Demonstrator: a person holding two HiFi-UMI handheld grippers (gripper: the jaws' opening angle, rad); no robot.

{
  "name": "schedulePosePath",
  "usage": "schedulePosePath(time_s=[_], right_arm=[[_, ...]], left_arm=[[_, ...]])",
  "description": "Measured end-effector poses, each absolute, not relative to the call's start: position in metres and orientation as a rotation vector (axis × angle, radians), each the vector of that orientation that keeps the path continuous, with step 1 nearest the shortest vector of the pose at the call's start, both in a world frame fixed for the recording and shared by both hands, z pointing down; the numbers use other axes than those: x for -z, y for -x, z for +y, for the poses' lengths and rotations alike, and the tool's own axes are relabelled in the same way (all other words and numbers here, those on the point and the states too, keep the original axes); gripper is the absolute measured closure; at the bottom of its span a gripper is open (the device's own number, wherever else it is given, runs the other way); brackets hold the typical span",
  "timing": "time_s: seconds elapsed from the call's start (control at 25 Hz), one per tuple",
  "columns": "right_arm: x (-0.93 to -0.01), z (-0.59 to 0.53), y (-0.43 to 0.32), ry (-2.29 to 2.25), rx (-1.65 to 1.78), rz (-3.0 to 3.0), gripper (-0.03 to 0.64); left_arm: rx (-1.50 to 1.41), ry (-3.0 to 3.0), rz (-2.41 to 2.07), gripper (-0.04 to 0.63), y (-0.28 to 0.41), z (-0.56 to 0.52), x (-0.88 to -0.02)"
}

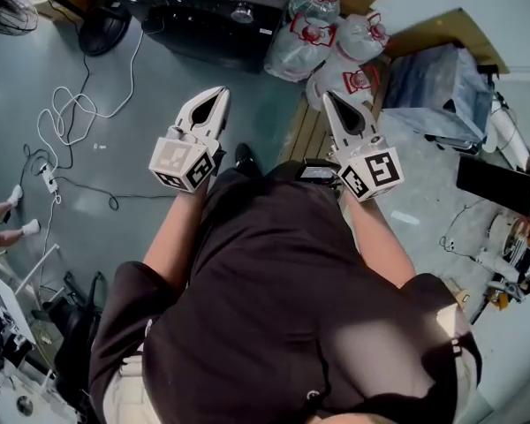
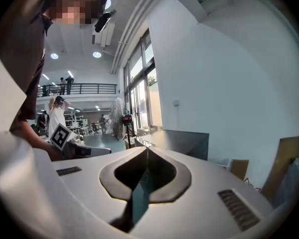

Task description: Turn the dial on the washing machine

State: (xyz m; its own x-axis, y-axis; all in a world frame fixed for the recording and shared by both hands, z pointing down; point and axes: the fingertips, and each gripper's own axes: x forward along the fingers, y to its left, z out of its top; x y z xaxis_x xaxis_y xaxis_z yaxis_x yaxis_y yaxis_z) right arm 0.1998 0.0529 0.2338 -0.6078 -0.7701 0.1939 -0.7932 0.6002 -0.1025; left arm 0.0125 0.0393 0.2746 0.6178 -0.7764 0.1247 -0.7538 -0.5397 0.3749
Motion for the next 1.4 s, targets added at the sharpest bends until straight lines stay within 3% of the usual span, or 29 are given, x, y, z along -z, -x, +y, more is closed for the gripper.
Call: schedulePosePath(time_s=[0.84, 1.16, 1.4], right_arm=[[-0.244, -0.109, -0.164, -0.874, -0.213, -2.85, 0.594], [-0.255, -0.16, -0.145, -0.616, -0.215, -2.847, 0.594], [-0.272, -0.17, -0.124, -0.482, -0.177, -2.837, 0.594]], left_arm=[[0.111, -2.254, -1.57, 0.58, 0.008, -0.057, -0.305], [-0.072, -2.274, -1.69, 0.577, -0.014, -0.094, -0.317], [-0.334, -2.355, -1.664, 0.488, -0.028, -0.114, -0.363]])
